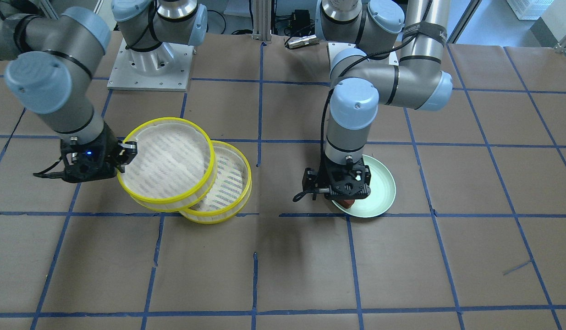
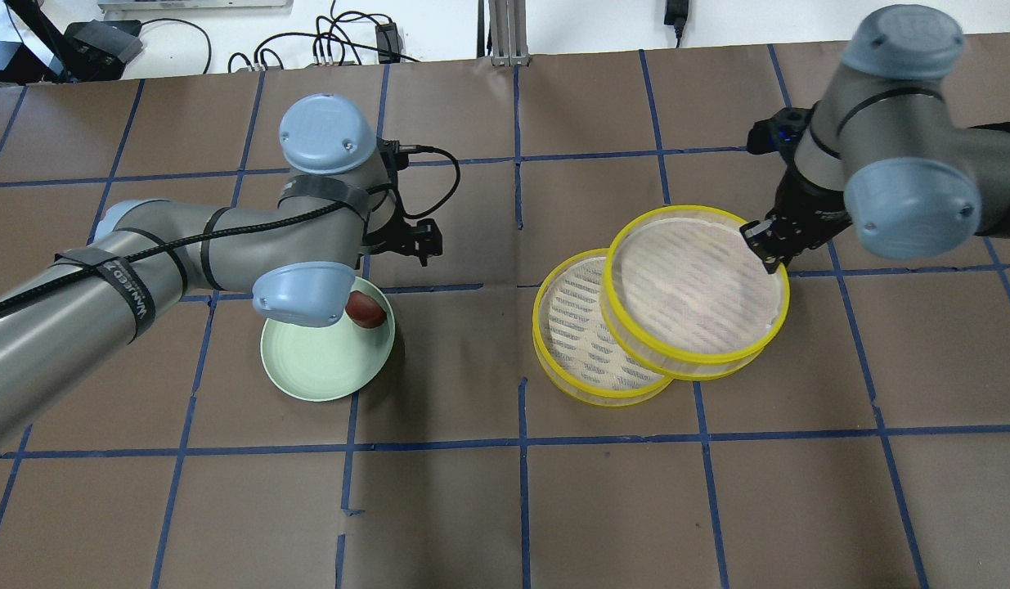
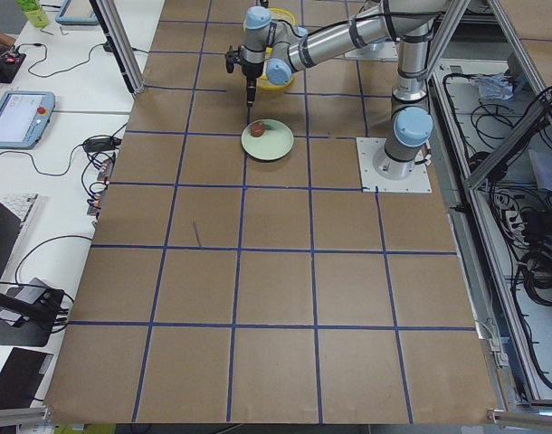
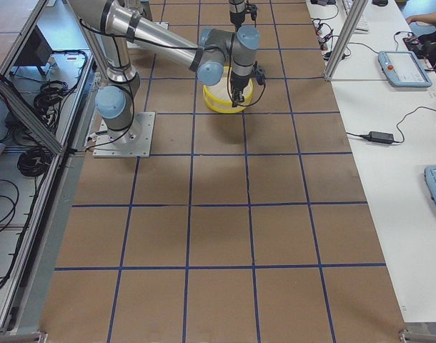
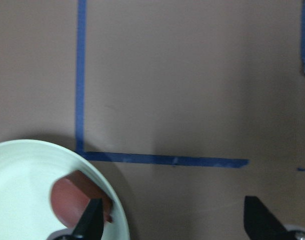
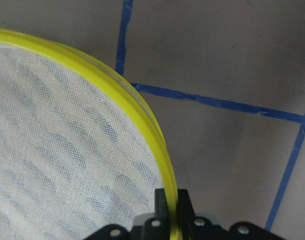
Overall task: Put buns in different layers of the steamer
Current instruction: 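Release the white bun and withdraw the left gripper while the right restacks the tier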
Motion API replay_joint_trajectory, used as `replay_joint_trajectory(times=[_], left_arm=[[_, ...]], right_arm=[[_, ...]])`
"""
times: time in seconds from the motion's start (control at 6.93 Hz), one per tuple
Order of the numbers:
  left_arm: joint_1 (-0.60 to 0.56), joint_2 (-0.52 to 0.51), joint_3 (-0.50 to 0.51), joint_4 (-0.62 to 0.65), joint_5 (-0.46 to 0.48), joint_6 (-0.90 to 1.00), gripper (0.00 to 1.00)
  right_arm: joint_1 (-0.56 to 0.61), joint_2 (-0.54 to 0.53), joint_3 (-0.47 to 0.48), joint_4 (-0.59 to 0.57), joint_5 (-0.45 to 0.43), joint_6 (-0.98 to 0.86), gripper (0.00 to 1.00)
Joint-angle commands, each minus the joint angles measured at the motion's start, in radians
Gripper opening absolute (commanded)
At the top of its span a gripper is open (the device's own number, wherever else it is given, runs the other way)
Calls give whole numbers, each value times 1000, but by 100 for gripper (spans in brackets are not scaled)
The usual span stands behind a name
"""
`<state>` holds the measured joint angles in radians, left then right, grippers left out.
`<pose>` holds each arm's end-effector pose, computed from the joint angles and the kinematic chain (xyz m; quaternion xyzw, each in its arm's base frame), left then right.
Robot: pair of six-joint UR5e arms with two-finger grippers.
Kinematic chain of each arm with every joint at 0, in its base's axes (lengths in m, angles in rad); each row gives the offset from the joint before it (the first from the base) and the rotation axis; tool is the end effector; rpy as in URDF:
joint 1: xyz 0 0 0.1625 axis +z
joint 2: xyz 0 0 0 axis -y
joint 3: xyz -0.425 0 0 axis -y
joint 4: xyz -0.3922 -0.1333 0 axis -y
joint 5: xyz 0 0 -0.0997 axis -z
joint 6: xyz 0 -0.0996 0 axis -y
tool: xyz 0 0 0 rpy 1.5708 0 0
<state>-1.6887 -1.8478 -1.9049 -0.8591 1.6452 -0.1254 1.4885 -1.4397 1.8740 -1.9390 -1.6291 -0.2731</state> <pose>-0.1893 -0.5280 0.2575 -0.0056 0.9980 -0.0544 0.0308 0.0856 -0.5130 0.3130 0.0961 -0.9944 -0.0377 0.0228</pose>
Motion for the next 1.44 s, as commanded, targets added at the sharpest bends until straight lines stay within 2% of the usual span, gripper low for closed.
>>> replay_joint_trajectory(times=[0.0, 0.29, 0.58, 1.3], left_arm=[[76, -5, -45, -5, 10, 85, 100], [112, -18, -69, -5, 10, 98, 100], [110, -28, -85, -5, -7, 70, 94], [110, -28, -78, -6, -47, 59, 94]], right_arm=[[105, 10, 7, -46, -11, 165, 7], [111, 15, 37, -89, -11, 192, 6], [111, 15, 71, -147, -12, 199, 6], [127, 15, 91, -155, -14, 218, 7]])
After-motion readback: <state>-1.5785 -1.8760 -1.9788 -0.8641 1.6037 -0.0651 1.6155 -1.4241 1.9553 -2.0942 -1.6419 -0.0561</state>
